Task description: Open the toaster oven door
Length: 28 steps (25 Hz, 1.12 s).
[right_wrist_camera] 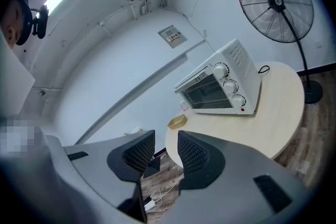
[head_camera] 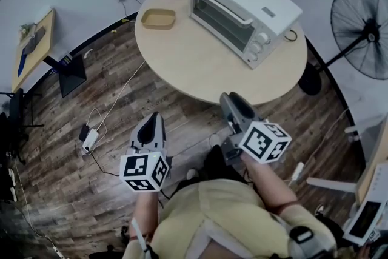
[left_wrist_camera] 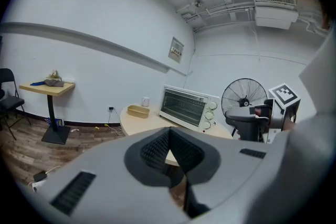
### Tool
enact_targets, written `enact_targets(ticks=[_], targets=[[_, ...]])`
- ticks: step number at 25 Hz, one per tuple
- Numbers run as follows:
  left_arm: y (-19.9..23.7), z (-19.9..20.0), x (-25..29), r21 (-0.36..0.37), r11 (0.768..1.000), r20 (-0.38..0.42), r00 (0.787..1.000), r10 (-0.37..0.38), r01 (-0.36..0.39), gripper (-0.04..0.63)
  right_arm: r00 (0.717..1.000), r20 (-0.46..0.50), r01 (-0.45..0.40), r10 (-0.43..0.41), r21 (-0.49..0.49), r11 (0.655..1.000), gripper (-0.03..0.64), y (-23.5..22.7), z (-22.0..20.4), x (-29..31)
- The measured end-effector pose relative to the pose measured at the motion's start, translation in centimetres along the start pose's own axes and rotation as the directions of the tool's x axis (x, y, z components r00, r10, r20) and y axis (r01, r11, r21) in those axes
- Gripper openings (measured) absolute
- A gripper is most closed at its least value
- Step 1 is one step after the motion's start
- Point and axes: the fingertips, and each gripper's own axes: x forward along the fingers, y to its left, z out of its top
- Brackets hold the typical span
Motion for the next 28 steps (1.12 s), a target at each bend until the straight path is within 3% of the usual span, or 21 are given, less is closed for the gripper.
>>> enact_targets(ticks=[15,28], targets=[[-2.3,4.6,9.5,0.014,0.998,0.037,0.998,0.058,-0.058,0.002,0.998,0.062,-0.018,0.014,0.065,0.998,0.117,-5.8,9.2,7.0],[-3.9,6.5,13.3,0.033,0.995,0.035,0.995,0.089,-0.090,0.002,0.985,0.163,0.019,-0.056,0.224,0.974,0.132,-9.3,14.5,10.5]])
